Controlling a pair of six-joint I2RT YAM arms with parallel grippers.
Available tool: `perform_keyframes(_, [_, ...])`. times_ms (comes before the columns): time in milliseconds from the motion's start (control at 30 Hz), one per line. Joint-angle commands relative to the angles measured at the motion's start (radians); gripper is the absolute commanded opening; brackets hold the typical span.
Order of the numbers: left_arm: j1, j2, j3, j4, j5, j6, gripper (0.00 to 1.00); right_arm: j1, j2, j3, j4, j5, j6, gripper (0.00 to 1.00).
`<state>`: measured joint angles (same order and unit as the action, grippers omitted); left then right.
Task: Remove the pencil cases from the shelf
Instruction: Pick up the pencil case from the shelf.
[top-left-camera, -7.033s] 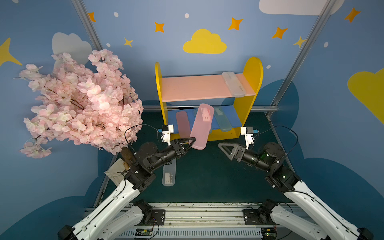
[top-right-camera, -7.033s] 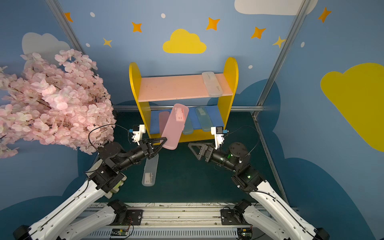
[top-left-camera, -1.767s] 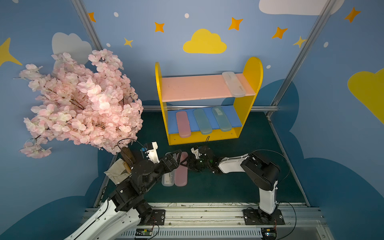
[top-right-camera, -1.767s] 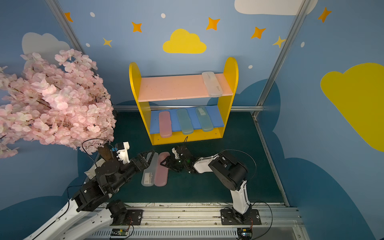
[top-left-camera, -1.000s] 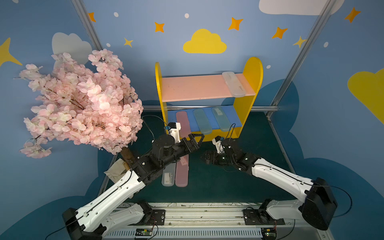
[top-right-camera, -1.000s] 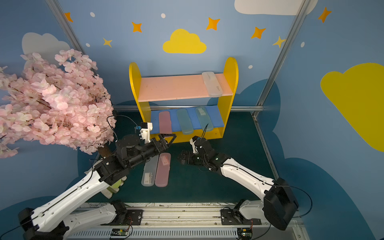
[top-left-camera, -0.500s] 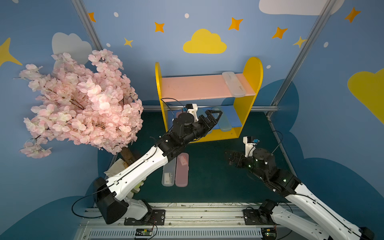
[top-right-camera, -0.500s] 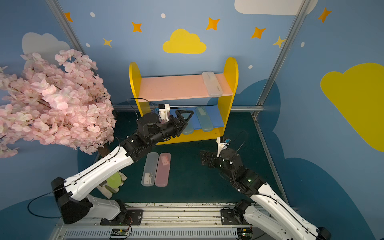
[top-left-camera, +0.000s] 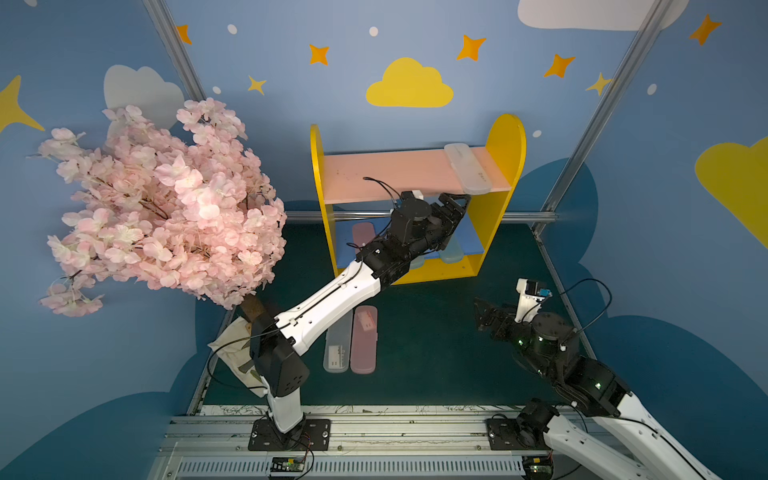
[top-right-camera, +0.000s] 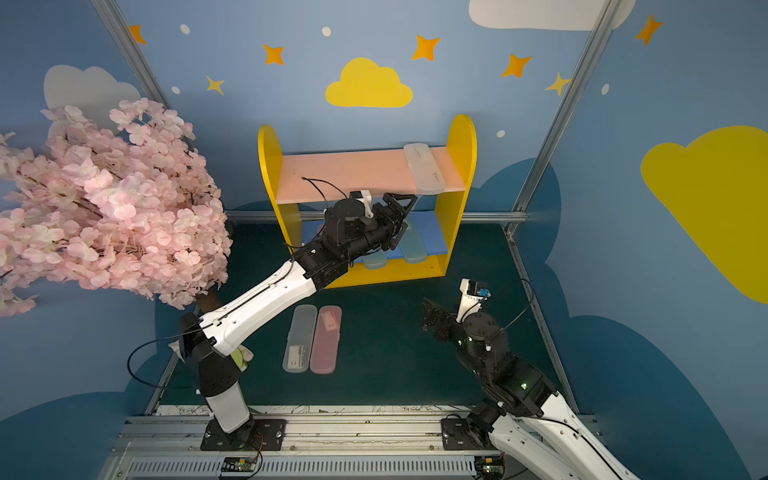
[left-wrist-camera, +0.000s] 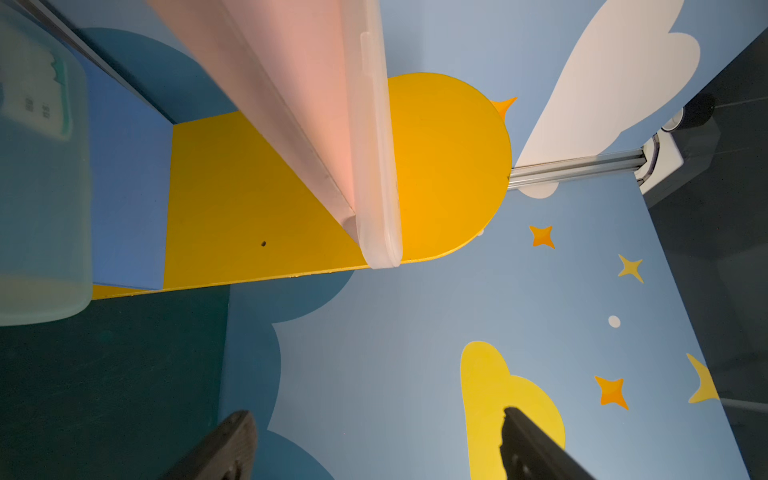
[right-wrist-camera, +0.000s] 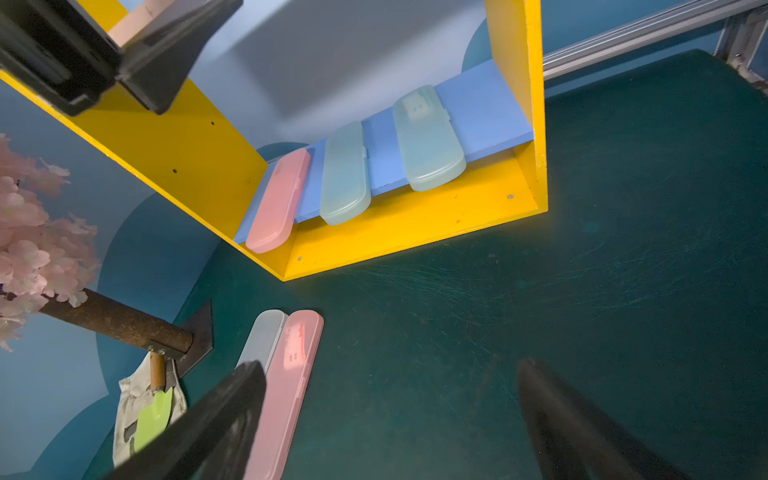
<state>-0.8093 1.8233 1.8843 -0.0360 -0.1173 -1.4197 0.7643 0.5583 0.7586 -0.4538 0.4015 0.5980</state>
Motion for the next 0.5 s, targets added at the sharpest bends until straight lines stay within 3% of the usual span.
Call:
perform_keyframes(0, [-0.014, 0.046, 0.085, -0.019, -0.102, -0.012, 0.91, -0.004, -0.034, -0.007, -0.020, 0.060, 0.000, 0.99])
perform_keyframes(467, [-0.024, 0.409, 0.655, -0.278, -0.167, -0.029, 0.76, -0.005, -0.151, -0.042, -0.041, 0.111, 0.006, 0.98])
